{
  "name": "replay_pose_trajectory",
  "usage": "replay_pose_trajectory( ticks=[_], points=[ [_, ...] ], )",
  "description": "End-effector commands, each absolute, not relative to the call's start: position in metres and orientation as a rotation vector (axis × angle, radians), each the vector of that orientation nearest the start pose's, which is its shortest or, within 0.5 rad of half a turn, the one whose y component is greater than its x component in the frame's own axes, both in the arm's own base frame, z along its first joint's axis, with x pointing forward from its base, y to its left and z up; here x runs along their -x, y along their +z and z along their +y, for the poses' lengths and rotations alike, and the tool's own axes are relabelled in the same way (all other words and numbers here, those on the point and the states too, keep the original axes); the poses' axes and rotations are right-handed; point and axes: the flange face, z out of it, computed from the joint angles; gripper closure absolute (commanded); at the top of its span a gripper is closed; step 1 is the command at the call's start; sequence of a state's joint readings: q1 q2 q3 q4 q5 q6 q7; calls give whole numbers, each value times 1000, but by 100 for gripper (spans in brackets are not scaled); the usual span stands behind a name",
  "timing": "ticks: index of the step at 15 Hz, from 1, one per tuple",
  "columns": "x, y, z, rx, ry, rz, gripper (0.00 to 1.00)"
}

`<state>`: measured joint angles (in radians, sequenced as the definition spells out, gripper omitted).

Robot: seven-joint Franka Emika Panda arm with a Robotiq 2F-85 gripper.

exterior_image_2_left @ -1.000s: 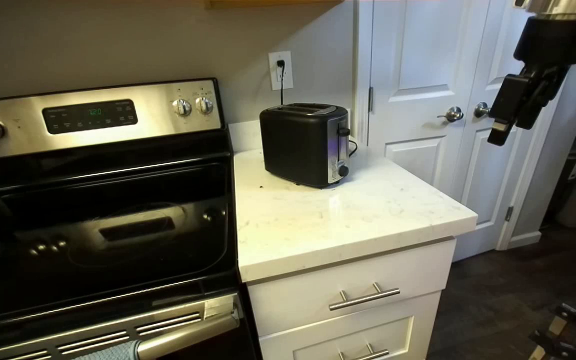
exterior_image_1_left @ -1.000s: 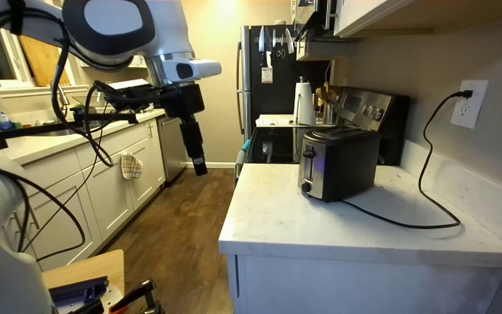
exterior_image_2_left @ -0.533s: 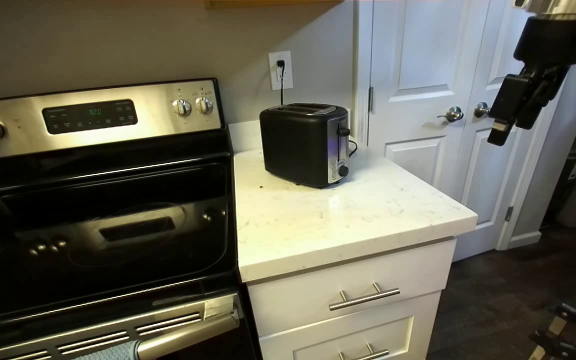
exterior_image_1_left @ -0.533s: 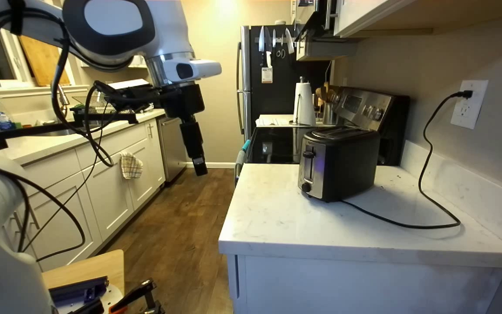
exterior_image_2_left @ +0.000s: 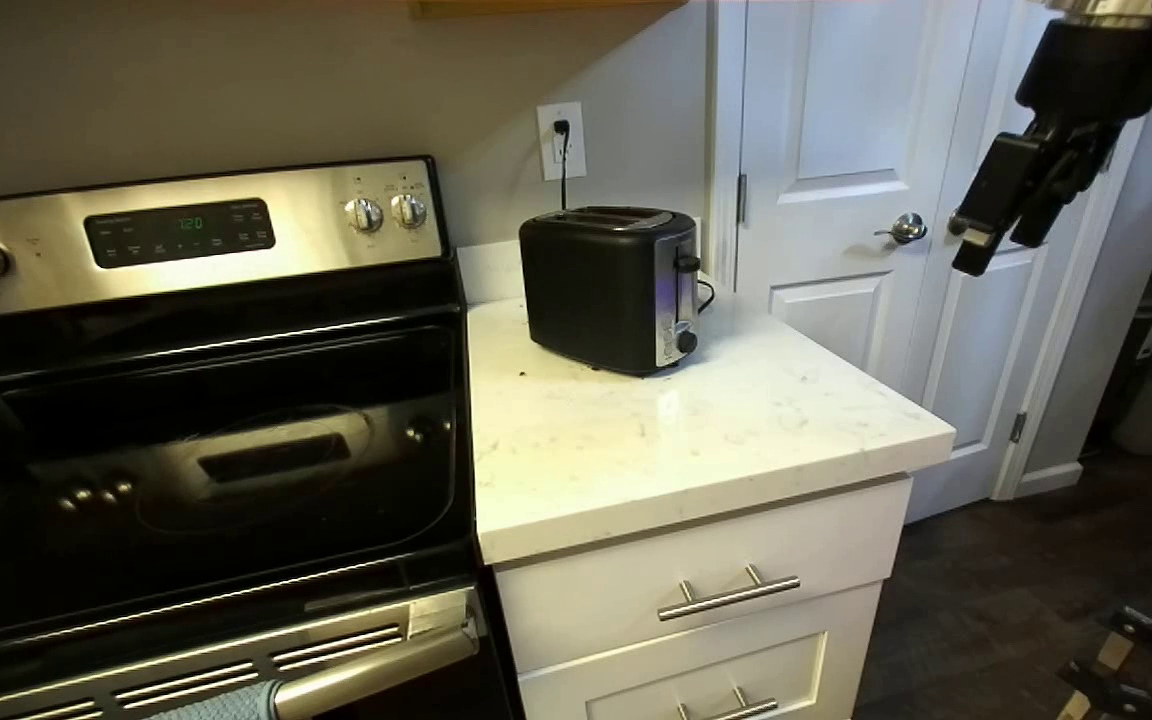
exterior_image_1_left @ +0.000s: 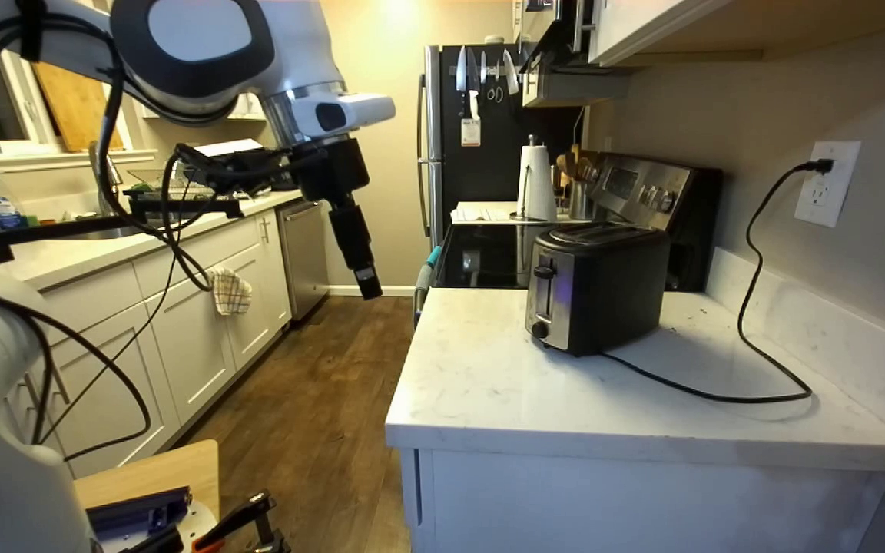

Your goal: Push down the black knob on side of the toaster

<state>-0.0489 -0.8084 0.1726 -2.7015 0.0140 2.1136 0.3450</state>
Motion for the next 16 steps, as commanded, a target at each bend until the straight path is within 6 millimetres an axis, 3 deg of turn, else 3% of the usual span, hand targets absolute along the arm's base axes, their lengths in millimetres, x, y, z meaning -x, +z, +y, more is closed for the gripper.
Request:
replay_pose_trajectory(
  ticks=[1, 5, 10, 11, 12, 16],
  points=[
    [-350, 494, 32, 3089, -581, 489, 0],
    [-379, 517, 22, 2955, -819, 452, 0],
    [-422, 529, 24, 2836, -1033, 417, 0],
    [-430, 530, 25, 2816, -1061, 411, 25],
    [-438, 530, 25, 2799, -1083, 409, 26],
    [-466, 523, 30, 2766, -1095, 401, 53]
  ],
)
